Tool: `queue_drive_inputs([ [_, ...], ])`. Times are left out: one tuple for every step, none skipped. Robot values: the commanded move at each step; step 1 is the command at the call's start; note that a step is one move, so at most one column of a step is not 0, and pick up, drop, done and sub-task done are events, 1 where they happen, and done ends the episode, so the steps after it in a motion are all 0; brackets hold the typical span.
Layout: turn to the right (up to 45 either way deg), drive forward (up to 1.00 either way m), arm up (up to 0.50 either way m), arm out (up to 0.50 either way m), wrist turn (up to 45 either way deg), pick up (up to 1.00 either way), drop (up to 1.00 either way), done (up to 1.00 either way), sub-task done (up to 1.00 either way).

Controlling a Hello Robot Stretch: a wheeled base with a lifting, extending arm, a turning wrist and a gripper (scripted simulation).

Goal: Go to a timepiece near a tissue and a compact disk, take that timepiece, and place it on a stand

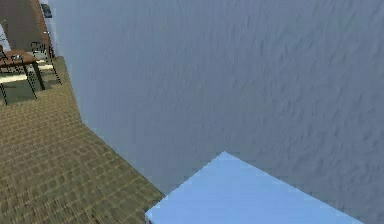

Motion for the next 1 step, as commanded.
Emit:
queue_drive_inputs([
  [-12.0,0.00,0.00,0.00,0.0,0.00,0.00,0.00,0.00],
])
